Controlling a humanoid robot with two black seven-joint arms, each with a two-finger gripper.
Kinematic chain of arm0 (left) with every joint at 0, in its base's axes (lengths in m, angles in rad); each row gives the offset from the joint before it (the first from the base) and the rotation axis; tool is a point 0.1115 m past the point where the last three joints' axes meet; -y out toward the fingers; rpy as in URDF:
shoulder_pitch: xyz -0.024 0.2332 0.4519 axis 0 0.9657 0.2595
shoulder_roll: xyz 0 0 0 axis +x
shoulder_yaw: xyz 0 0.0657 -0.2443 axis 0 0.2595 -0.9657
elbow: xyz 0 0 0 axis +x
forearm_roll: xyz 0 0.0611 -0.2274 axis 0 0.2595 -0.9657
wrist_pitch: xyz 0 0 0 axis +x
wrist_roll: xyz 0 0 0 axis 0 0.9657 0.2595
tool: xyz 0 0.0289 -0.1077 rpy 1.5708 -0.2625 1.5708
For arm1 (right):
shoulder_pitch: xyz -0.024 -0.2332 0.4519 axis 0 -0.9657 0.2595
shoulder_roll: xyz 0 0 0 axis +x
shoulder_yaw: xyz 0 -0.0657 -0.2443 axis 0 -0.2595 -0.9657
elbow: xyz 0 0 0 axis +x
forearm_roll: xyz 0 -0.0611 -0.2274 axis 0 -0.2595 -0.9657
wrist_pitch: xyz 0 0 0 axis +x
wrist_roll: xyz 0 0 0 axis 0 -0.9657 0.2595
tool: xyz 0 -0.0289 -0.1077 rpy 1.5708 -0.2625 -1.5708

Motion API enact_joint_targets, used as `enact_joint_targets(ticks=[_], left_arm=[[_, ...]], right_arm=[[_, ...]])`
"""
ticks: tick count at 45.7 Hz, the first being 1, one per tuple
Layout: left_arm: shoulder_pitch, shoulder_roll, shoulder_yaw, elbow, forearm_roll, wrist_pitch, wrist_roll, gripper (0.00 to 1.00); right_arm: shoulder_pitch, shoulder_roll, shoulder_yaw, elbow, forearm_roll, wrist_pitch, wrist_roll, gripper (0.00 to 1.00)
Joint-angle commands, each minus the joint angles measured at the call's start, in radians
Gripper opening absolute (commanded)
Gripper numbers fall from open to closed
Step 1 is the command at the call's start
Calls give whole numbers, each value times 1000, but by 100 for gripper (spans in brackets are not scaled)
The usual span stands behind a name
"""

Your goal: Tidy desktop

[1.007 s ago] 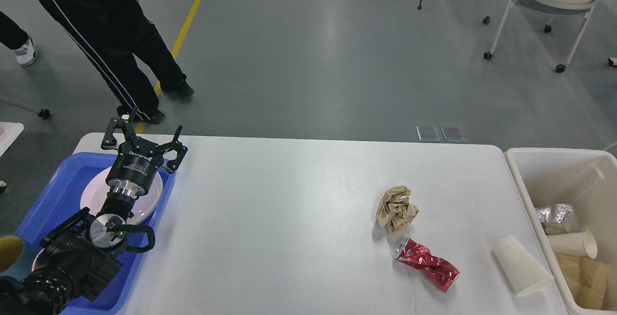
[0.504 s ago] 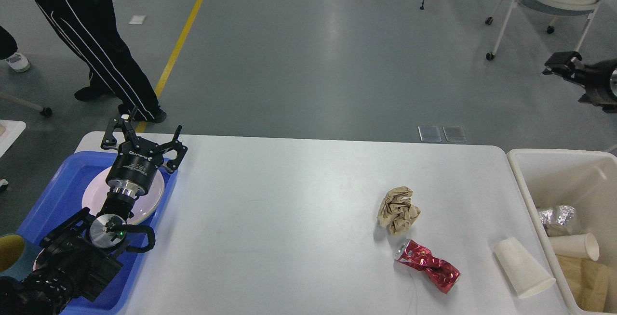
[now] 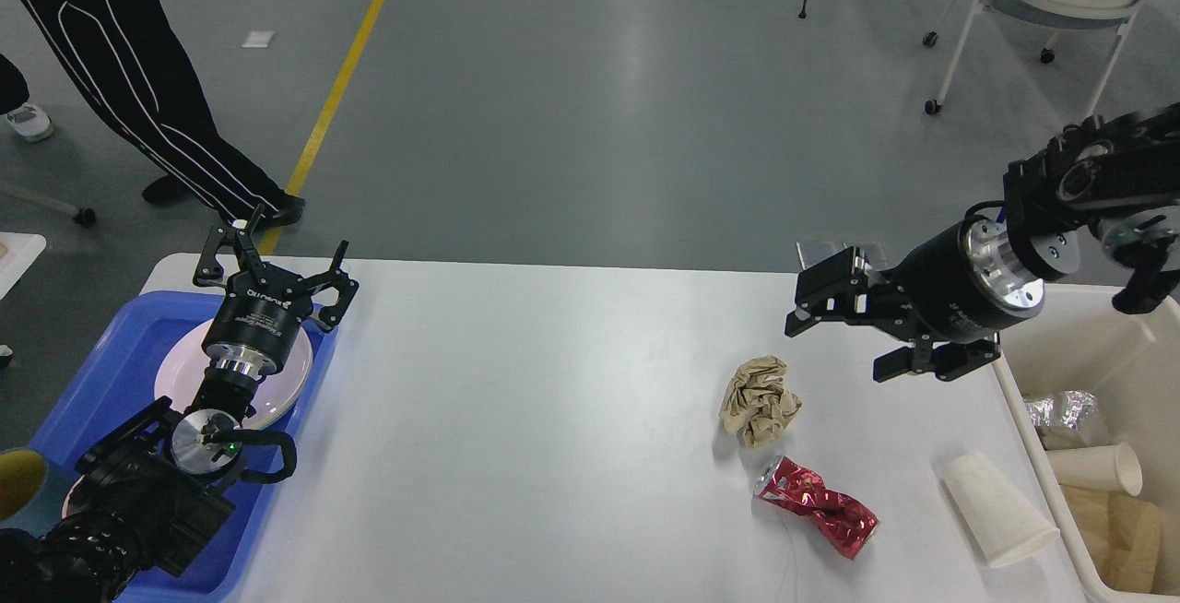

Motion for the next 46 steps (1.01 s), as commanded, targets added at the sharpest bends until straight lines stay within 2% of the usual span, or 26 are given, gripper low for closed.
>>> enact_joint_targets(ticks=[1,22,37,46], left_arm=[[0,0,0,0,0,0,1,99],[0,0,0,0,0,0,0,99],[0,0,0,0,0,0,0,99],[0,0,0,0,0,0,0,99]], right_arm=[[-43,6,-8,20,3,-40,-1,100],[-193,-24,-157,11,40,-383,-3,100],[-372,-415,-132,11,37,-413,8,100],[-590,-606,52,9,37,-438,77,100]])
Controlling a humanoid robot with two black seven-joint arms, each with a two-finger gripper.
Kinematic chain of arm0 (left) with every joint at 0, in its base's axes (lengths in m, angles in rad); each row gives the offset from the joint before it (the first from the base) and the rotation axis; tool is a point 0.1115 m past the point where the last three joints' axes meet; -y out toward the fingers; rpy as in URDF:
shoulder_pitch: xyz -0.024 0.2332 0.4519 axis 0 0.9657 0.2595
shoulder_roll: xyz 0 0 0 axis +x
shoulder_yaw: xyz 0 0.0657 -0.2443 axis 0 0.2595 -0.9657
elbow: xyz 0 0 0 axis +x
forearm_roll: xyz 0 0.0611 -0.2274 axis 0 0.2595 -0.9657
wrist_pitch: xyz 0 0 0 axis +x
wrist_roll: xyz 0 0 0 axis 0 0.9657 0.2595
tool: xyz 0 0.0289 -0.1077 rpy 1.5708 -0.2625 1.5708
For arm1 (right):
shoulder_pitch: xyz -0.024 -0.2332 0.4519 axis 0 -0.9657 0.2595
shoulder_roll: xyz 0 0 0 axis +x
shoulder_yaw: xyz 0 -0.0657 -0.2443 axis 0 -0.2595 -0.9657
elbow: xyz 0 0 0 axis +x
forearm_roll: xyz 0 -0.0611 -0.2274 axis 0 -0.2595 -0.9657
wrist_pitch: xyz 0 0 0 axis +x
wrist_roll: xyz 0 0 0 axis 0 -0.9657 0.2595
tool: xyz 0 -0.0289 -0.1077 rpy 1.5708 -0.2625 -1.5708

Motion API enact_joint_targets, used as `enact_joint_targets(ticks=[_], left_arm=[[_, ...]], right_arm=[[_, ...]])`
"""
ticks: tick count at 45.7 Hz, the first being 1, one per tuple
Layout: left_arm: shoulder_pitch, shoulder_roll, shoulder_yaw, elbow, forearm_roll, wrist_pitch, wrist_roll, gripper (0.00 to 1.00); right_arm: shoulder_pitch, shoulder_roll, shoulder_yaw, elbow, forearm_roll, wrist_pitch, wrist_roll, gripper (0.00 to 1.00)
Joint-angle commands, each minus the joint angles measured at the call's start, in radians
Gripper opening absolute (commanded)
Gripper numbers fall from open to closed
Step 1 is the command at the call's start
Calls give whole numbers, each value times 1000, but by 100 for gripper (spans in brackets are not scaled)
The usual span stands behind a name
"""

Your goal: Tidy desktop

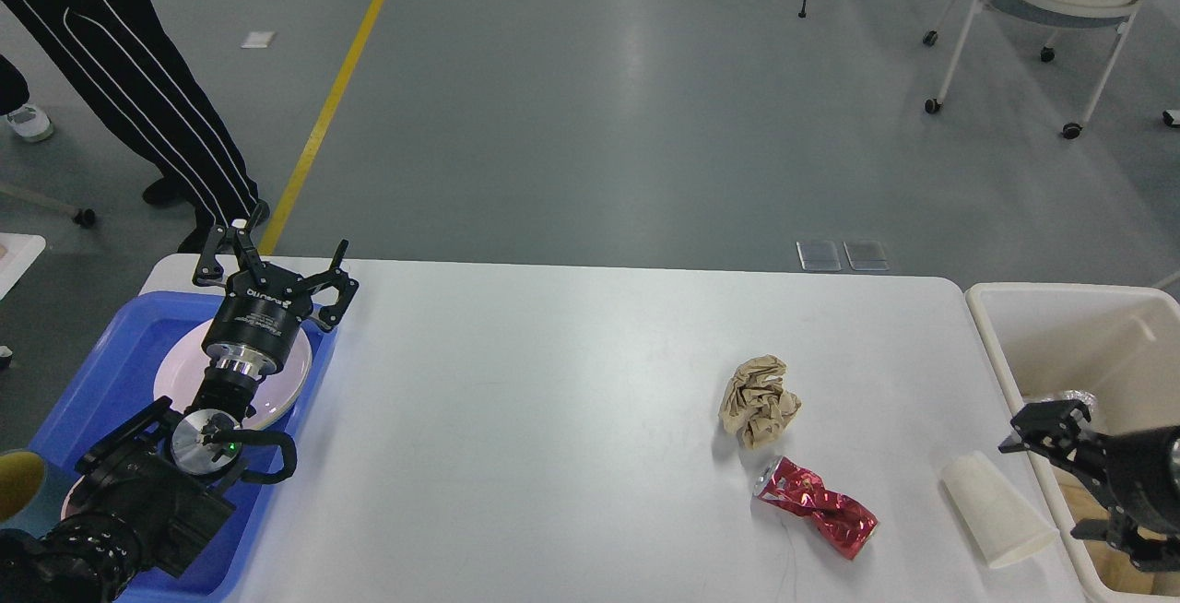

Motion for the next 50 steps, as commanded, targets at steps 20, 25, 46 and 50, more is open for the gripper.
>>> enact_joint_targets(ticks=[20,25,46,50], left_arm=[[0,0,0,0,0,0,0,99],[0,0,0,0,0,0,0,99],[0,0,0,0,0,0,0,99],[0,0,0,0,0,0,0,99]], right_arm=[[-612,2,512,-153,14,-268,109,100],[-679,36,576,-197,17,-301,129,100],[-922,134,848,-251,37,-545,206,0],[-931,139,848,-248,38,-561,257,0]])
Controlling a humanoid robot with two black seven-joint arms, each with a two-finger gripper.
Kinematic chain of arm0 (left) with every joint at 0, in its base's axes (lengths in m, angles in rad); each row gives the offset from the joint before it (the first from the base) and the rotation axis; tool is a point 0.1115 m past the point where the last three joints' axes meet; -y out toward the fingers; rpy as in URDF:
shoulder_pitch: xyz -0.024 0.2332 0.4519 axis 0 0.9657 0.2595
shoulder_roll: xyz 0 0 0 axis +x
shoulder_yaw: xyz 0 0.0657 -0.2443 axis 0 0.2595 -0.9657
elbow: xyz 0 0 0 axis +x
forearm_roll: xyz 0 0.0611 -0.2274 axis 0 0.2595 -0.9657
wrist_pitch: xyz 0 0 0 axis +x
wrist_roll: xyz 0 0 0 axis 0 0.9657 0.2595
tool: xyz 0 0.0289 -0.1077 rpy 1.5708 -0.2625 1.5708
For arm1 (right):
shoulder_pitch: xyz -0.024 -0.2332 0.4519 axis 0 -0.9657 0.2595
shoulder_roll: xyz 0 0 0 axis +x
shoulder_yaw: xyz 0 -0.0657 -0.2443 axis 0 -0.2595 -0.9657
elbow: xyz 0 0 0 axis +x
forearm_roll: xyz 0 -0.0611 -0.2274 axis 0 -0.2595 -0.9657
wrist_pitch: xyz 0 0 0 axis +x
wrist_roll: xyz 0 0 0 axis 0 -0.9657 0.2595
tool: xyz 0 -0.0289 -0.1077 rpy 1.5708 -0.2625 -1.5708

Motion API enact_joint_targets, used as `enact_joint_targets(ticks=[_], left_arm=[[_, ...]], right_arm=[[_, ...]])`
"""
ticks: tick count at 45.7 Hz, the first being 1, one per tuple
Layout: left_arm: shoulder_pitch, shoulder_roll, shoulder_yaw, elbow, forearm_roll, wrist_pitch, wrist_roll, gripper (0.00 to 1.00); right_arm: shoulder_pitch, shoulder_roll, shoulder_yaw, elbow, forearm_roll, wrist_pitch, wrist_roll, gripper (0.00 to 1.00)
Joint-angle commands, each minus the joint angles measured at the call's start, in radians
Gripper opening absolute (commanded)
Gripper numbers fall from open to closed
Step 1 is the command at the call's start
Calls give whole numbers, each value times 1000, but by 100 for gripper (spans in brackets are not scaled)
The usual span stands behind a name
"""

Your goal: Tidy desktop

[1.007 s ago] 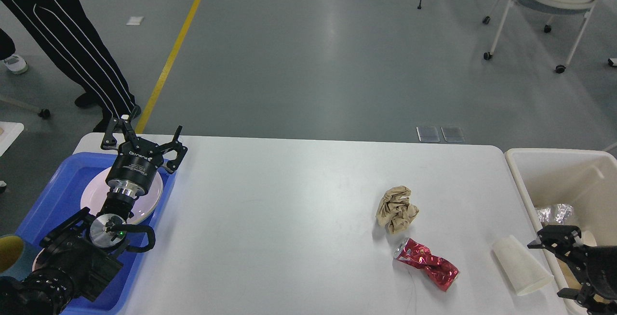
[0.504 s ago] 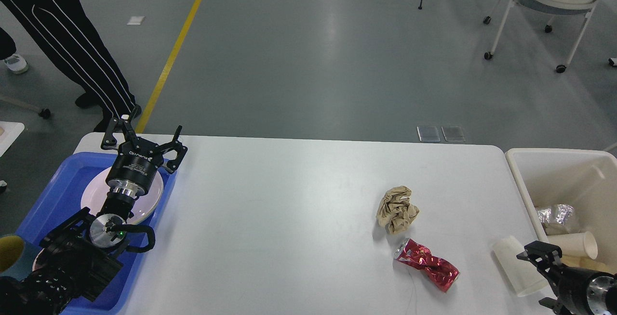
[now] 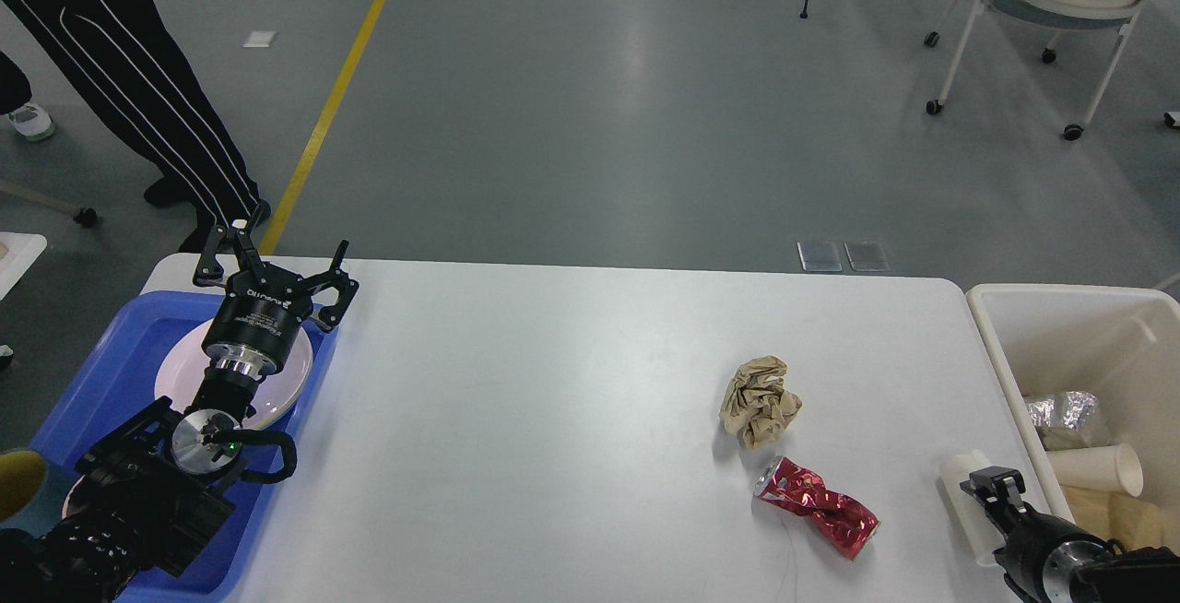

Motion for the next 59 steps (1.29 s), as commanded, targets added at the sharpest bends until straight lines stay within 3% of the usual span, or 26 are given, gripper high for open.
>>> enact_joint_targets(ticks=[1,22,33,38,46,53,59], left_arm=[[0,0,0,0,0,0,0,100],[0,0,0,0,0,0,0,99],[0,0,0,0,0,0,0,99],[0,0,1,0,0,0,1,99],[0,0,0,0,0,0,0,99],[0,0,0,0,0,0,2,99],[0,0,0,0,0,0,0,99]], right_arm=[[-17,8,3,5,0,-18,69,0],[1,-13,4,23,-1,-91,72,0],[136,-168,-10,144,-77,-78,60,0],[274,-237,-72,180,-155,-28,50,0],[590,-294,-377,175,-397,155,67,0],[868,-282,-672,157,-626,215,80,0],[1003,-240,-737,145,-648,316,80,0]])
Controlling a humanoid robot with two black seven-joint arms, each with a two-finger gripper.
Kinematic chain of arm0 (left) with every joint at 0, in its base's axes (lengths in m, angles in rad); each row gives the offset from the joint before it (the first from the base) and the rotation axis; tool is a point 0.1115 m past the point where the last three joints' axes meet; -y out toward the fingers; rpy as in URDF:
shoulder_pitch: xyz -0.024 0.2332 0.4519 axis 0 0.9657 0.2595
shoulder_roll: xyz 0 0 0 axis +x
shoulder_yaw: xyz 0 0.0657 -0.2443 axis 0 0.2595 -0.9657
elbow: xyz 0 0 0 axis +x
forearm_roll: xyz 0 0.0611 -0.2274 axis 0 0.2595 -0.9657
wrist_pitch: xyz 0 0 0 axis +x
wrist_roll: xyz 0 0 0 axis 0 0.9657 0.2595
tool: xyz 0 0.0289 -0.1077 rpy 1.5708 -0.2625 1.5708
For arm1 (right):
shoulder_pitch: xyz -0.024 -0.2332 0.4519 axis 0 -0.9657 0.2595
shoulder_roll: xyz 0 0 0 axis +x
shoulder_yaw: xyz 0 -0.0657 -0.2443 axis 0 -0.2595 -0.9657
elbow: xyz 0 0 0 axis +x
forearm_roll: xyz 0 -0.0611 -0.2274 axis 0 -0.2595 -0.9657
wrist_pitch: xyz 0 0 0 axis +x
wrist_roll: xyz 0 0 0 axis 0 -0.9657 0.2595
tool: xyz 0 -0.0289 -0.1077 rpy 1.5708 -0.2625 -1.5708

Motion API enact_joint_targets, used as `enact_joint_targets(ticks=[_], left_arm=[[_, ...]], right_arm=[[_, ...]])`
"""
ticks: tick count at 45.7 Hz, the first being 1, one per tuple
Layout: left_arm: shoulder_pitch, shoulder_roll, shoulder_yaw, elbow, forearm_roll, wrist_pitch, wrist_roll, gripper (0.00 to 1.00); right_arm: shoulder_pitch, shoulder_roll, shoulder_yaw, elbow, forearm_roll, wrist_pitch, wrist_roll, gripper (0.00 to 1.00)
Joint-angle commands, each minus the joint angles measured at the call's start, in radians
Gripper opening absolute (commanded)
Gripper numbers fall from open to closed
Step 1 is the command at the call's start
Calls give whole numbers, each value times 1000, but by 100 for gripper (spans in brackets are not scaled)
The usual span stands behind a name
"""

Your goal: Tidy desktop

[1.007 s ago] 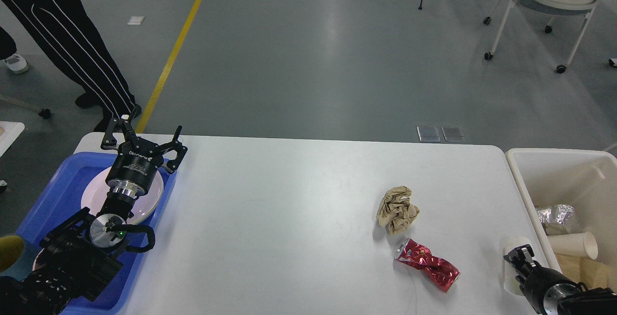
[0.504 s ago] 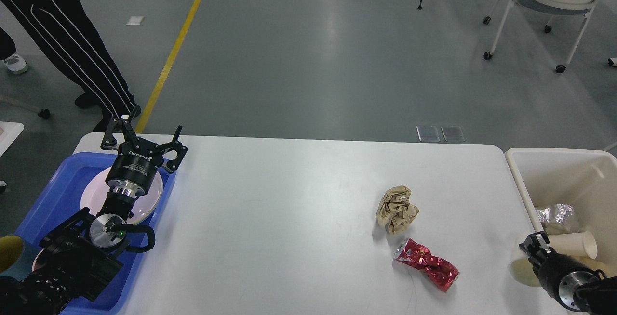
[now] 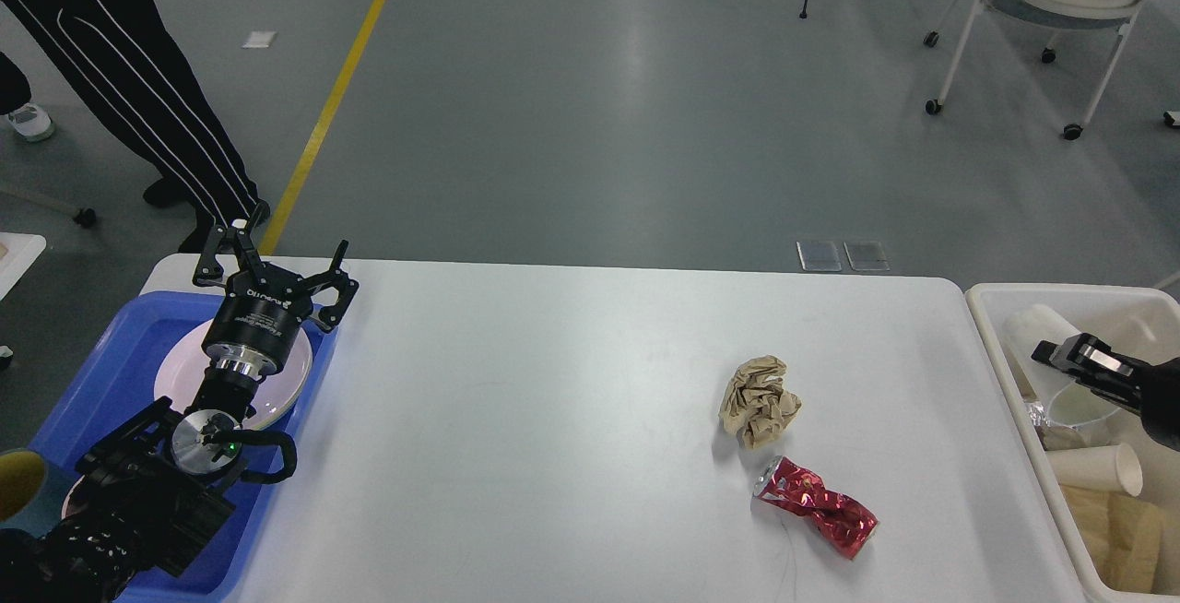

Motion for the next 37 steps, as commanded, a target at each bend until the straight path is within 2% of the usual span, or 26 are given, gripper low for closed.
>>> enact_joint_targets(ticks=[1,8,13,18,27,33,37], left_arm=[[0,0,0,0,0,0,-1,99],[0,0,0,0,0,0,-1,99],[0,0,0,0,0,0,-1,99],[0,0,0,0,0,0,-1,99],[0,0,0,0,0,0,-1,99],[0,0,0,0,0,0,-1,99],[0,0,0,0,0,0,-1,99]], right_arm=[[131,40,-57,-23,-27,105,1,0],[276,147,-64,-70,-21,297,-6,0],[417,264,-92,-73,-11,463,-9,0],[525,410,-130,-61,40,580,-9,0],[620,545,-149,51,57,613,-4,0],[684,563,-150,160,57,615,-6,0],[689,554,-165,168,57,603,-12,0]])
